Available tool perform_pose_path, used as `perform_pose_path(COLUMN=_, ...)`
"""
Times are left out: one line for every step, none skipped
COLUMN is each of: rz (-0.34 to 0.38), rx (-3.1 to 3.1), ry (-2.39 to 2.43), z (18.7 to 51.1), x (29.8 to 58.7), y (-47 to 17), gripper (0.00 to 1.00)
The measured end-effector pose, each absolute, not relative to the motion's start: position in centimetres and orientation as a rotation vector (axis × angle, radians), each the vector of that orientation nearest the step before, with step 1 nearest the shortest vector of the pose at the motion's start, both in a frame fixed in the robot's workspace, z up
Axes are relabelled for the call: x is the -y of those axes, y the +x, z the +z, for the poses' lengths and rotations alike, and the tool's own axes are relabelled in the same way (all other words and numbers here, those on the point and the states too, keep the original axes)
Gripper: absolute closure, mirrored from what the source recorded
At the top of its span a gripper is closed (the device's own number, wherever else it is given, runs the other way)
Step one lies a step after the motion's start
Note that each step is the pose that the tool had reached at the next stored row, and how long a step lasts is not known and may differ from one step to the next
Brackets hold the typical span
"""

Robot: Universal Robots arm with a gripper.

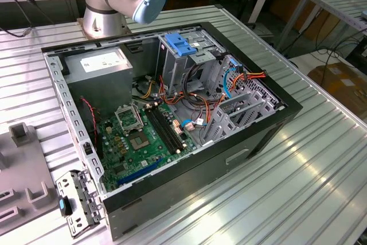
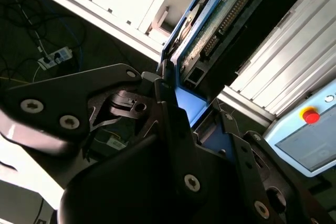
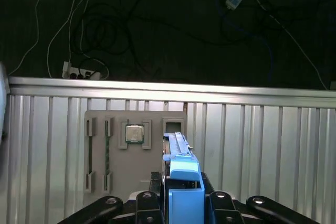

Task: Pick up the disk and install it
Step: 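Pick up the disk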

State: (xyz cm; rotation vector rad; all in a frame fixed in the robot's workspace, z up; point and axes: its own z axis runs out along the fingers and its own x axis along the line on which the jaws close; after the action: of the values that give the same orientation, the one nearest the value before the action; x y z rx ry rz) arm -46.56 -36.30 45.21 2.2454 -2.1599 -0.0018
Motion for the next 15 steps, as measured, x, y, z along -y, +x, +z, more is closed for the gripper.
perform_pose_path(rz=-0.002, rx=2.16, ry=2.245, z=45.3, x=36.3, y=-46.6, gripper=0.63)
perform_pose_path(rz=-0.002, rx=2.16, ry=2.246, z=45.4, x=36.3, y=-46.6, gripper=0.63)
perform_pose_path(rz=-0.002, rx=2.16, ry=2.245, z=45.5, x=36.3, y=-46.6, gripper=0.63)
perform_pose_path(rz=-0.002, rx=2.16, ry=2.245, z=45.6, x=36.3, y=-46.6, gripper=0.63)
perform_pose_path(rz=-0.002, rx=2.16, ry=2.245, z=45.7, x=36.3, y=-46.6, gripper=0.63)
perform_pose_path(rz=-0.002, rx=2.16, ry=2.245, z=45.9, x=36.3, y=-46.6, gripper=0.63)
perform_pose_path(rz=-0.002, rx=2.16, ry=2.245, z=46.0, x=36.3, y=-46.6, gripper=0.63)
perform_pose_path(rz=-0.002, rx=2.16, ry=2.245, z=46.1, x=36.3, y=-46.6, gripper=0.63)
perform_pose_path(rz=-0.002, rx=2.16, ry=2.245, z=46.3, x=36.3, y=-46.6, gripper=0.63)
perform_pose_path(rz=-0.002, rx=2.16, ry=2.245, z=46.4, x=36.3, y=-46.6, gripper=0.63)
perform_pose_path(rz=-0.002, rx=2.16, ry=2.245, z=46.6, x=36.3, y=-46.6, gripper=0.63)
perform_pose_path(rz=-0.002, rx=2.16, ry=2.245, z=46.9, x=36.3, y=-46.6, gripper=0.63)
perform_pose_path(rz=-0.002, rx=2.16, ry=2.245, z=47.2, x=36.3, y=-46.6, gripper=0.63)
perform_pose_path(rz=-0.002, rx=2.16, ry=2.245, z=47.5, x=36.3, y=-46.6, gripper=0.63)
perform_pose_path(rz=-0.002, rx=2.16, ry=2.245, z=47.8, x=36.3, y=-46.6, gripper=0.63)
